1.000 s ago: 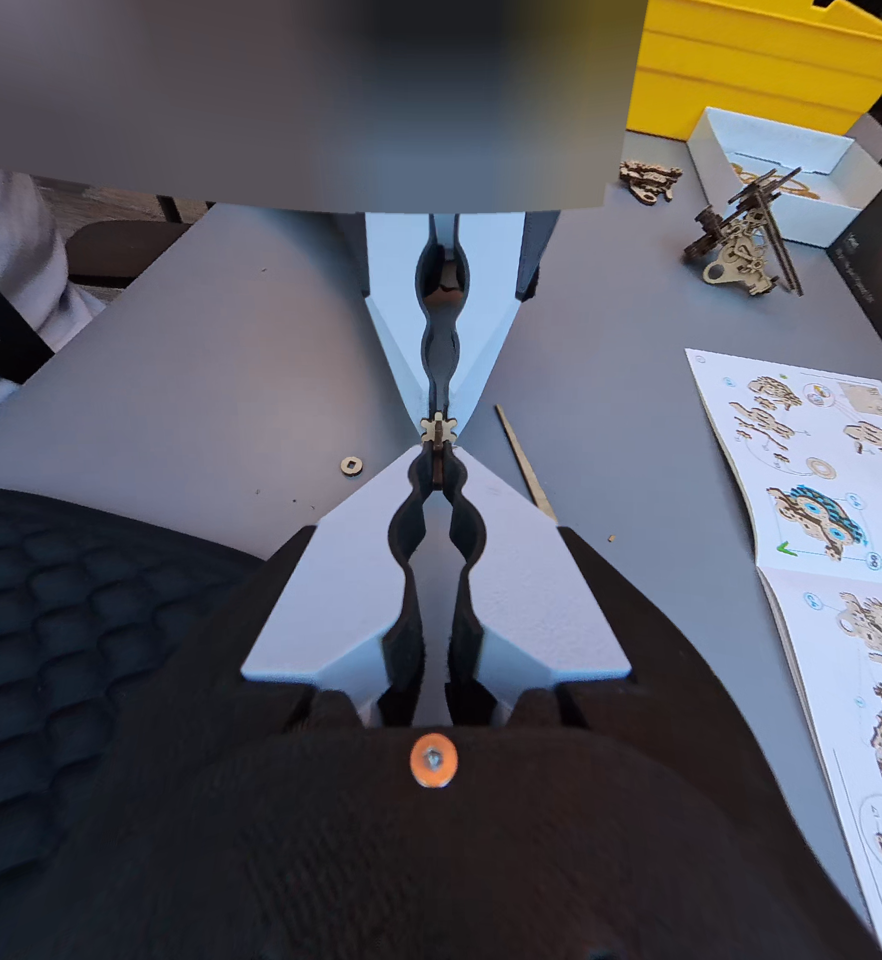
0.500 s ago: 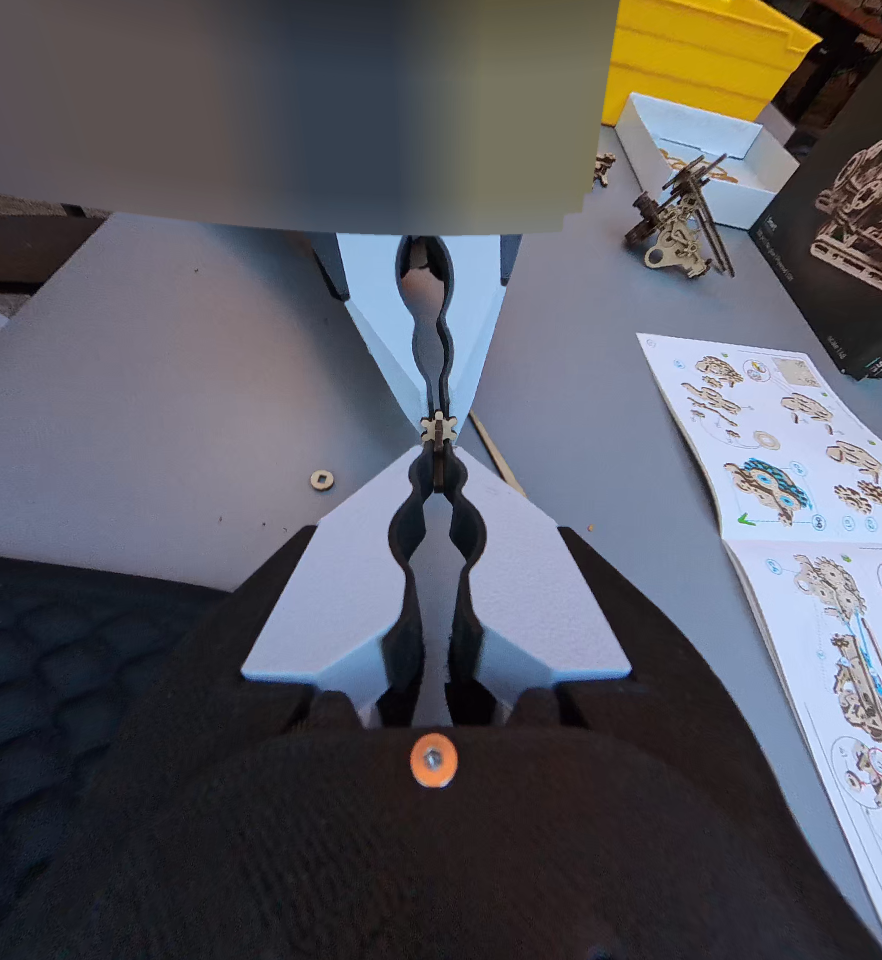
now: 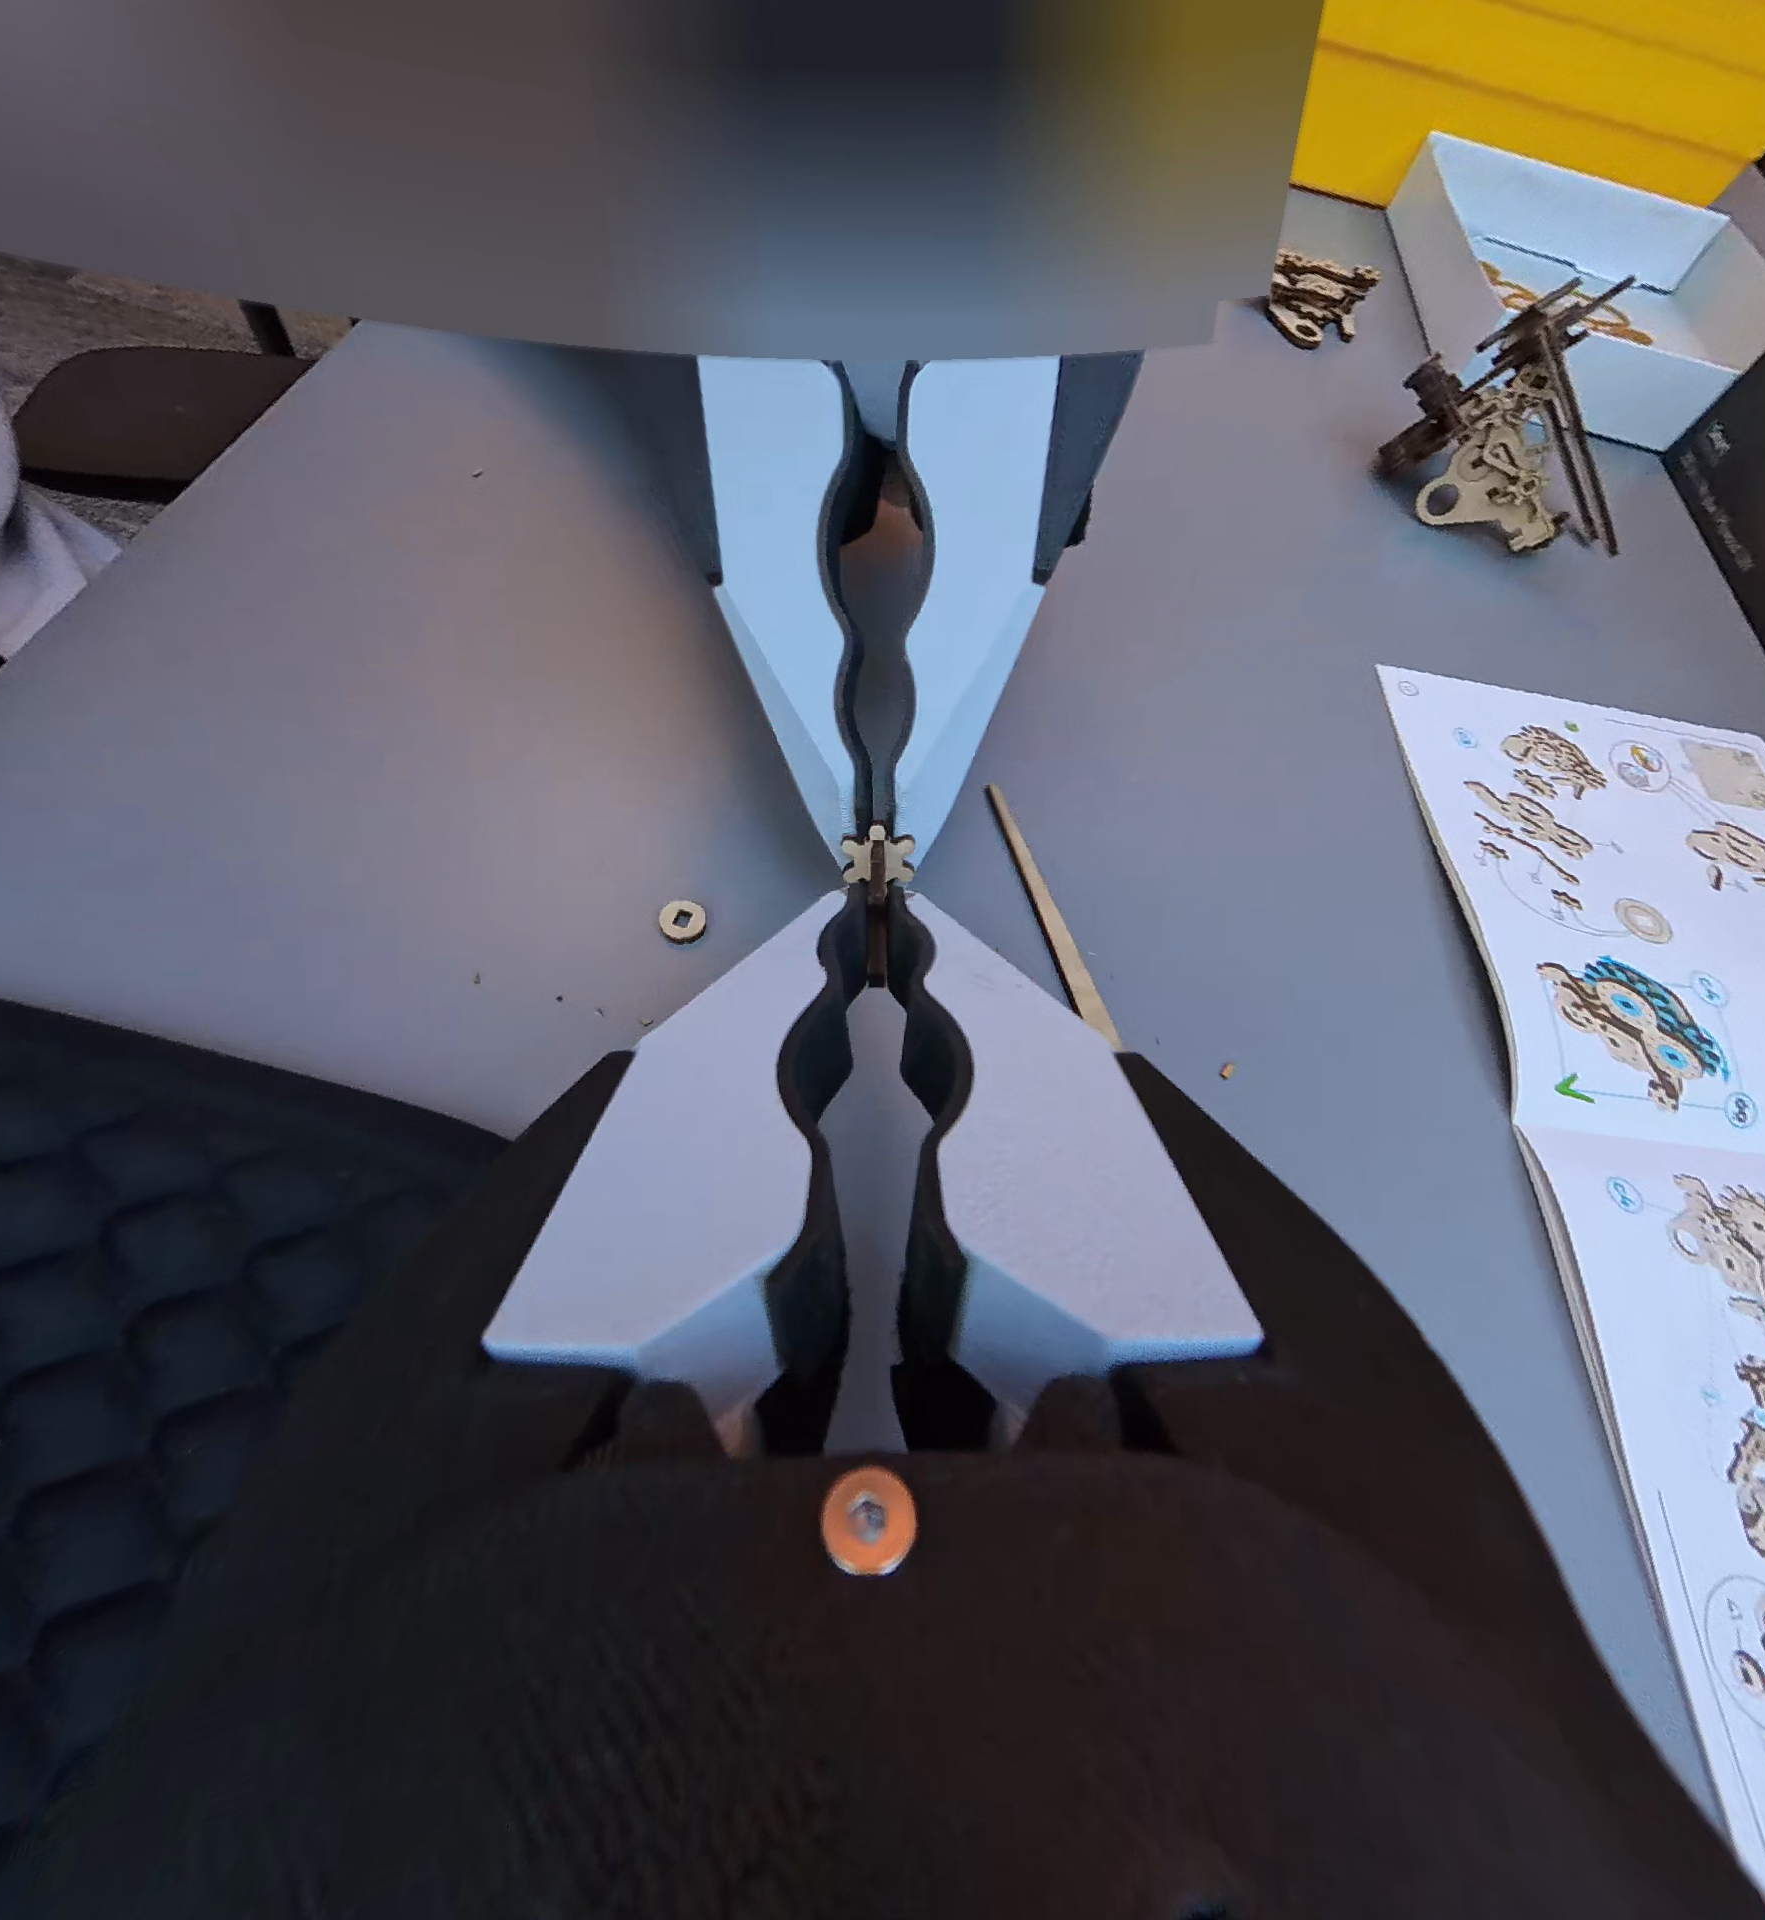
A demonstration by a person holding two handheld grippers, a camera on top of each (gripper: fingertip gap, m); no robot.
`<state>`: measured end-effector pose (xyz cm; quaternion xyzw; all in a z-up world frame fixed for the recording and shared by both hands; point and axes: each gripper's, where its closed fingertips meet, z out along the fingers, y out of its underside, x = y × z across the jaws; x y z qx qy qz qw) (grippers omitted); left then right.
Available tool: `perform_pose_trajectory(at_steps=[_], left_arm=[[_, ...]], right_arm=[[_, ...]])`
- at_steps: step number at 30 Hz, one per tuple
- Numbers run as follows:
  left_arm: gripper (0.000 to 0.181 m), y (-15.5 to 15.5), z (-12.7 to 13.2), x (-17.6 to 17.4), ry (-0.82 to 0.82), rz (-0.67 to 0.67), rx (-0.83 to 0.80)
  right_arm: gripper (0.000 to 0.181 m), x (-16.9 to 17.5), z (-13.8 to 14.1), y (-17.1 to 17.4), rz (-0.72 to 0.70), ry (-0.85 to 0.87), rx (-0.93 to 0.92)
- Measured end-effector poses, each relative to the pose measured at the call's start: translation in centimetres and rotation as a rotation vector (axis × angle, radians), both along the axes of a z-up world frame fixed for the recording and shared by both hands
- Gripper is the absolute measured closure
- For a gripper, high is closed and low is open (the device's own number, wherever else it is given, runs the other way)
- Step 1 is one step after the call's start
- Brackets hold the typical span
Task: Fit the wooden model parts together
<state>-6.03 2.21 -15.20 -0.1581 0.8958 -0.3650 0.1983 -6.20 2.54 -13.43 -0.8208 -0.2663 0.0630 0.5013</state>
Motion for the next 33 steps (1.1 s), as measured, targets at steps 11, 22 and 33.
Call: perform_pose_trajectory(at_steps=[11, 22, 33], left_arm=[[0.181, 0.3, 0.3, 0.5, -0.010, 0.049, -0.017], [0.175, 0.1, 1.5, 0.6, -0.021, 0.031, -0.094], [0.178, -0.3, 5.8, 0.2, -0.005, 0.019, -0.412]], right_arm=[[0.181, 0.2, 0.2, 0.2, -0.074, -0.003, 0.035], [0.181, 0.7, 1.9, 0.0, -0.039, 0.091, 0.074], [0.181, 1.3, 6.9, -0.5, -0.019, 0.745, 0.081]])
